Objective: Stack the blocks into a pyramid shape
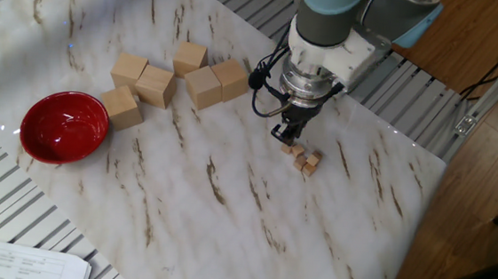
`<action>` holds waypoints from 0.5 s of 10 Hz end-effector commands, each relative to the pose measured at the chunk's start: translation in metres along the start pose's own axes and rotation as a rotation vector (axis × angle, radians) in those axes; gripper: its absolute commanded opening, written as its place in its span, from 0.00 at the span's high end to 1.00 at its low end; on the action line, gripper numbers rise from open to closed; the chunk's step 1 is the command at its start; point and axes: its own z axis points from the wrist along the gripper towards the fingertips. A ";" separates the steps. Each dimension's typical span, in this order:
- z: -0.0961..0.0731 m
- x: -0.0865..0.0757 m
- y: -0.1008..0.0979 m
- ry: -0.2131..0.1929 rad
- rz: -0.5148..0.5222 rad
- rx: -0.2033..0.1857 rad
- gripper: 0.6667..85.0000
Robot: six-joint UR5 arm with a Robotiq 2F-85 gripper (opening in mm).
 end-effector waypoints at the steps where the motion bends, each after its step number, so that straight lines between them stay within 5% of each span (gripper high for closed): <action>1: 0.005 -0.004 -0.004 -0.024 0.018 0.004 0.68; 5: 0.010 -0.004 -0.013 -0.026 0.018 0.023 0.69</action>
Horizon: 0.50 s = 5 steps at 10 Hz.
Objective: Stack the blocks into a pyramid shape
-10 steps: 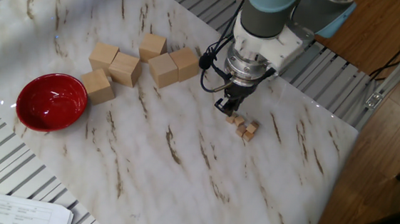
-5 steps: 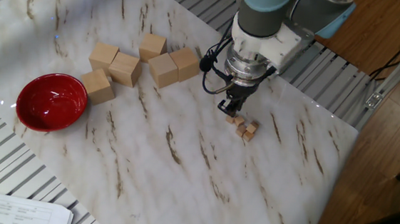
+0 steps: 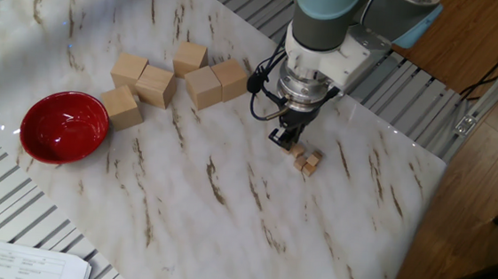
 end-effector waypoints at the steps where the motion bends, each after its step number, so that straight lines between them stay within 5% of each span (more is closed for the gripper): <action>1: 0.003 -0.002 -0.007 -0.014 0.011 0.013 0.69; 5: 0.007 -0.002 -0.011 -0.020 0.006 0.026 0.69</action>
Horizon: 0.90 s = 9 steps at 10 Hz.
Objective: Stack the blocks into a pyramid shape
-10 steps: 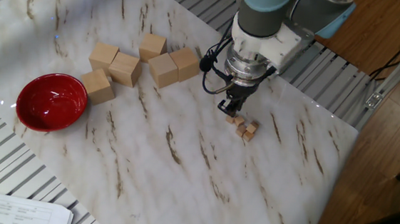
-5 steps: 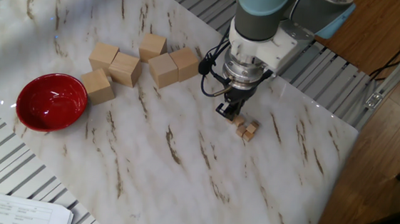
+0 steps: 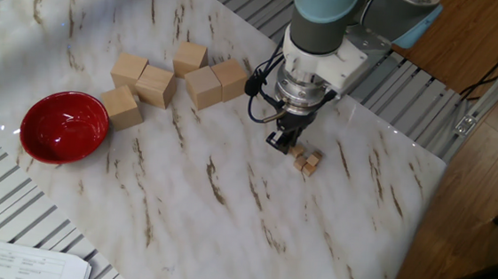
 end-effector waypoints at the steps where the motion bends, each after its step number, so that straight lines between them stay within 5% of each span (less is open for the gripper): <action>1: 0.002 -0.001 -0.004 -0.016 0.004 0.011 0.69; 9: 0.012 -0.006 0.004 -0.046 0.047 0.015 0.74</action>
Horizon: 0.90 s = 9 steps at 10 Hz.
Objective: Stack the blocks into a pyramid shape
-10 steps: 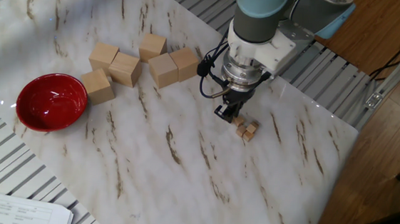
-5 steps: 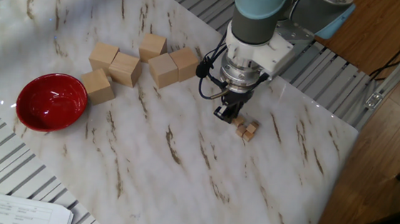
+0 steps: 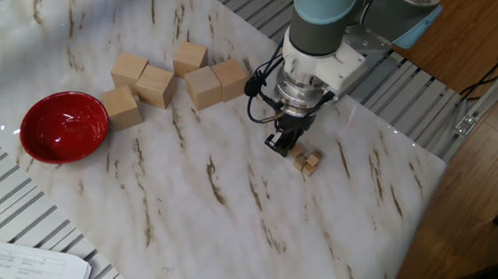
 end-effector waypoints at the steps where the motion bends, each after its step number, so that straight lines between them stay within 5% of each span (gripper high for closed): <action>1: 0.002 -0.002 0.001 -0.026 0.016 -0.001 0.74; 9: -0.001 0.007 -0.009 0.006 0.044 0.034 0.90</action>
